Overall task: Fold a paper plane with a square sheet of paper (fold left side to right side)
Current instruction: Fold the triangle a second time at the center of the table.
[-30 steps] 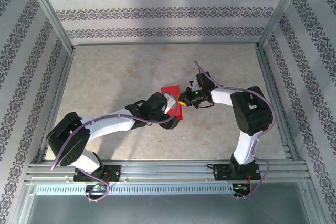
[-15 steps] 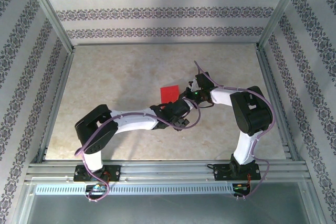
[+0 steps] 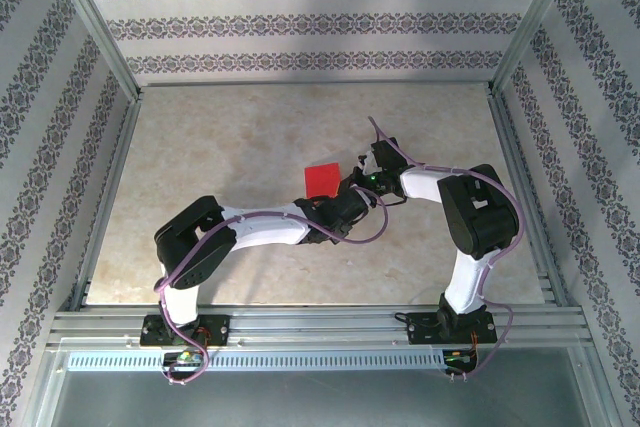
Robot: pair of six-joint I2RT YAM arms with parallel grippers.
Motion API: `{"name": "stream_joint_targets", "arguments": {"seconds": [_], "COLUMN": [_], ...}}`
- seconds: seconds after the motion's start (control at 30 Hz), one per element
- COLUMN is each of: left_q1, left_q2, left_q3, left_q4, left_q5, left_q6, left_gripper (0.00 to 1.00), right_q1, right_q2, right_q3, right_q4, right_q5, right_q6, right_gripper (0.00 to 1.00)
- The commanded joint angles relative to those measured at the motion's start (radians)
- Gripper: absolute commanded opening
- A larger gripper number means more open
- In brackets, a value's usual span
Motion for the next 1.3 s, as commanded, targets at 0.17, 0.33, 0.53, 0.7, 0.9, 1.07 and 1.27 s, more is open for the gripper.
{"name": "stream_joint_targets", "arguments": {"seconds": [0.17,0.33,0.53,0.7,0.9,1.07,1.27], "left_q1": [-0.010,-0.009,-0.007,0.010,0.058,0.108,0.175], "left_q2": [-0.050,-0.063,-0.077,-0.095,-0.120,-0.135,-0.149], "left_q3": [-0.038,-0.048,-0.057,-0.073,-0.091,-0.102,-0.133], "left_q4": [0.016,0.026,0.033,0.050,0.075,0.097,0.163], "left_q5": [0.022,0.036,0.058,0.099,0.226,0.323,0.460], "left_q6": [-0.024,-0.041,-0.059,-0.092,-0.158,-0.239,-0.343], "left_gripper": [0.06,0.00,0.00,0.00,0.00,0.00,0.00], "right_q1": [0.001,-0.013,-0.043,-0.096,-0.173,-0.215,-0.195], "right_q2": [-0.022,-0.037,-0.047,-0.079,-0.176,-0.281,-0.356], "right_q3": [0.006,0.015,0.040,0.050,-0.023,-0.128,-0.254], "right_q4": [-0.005,-0.007,-0.005,-0.004,-0.002,-0.008,0.011], "right_q5": [0.020,0.027,0.044,0.071,0.086,0.054,-0.015], "right_q6": [0.003,0.003,0.001,-0.016,-0.053,-0.120,-0.153], "right_gripper": [0.12,0.19,0.29,0.40,0.42,0.32,0.05]}}
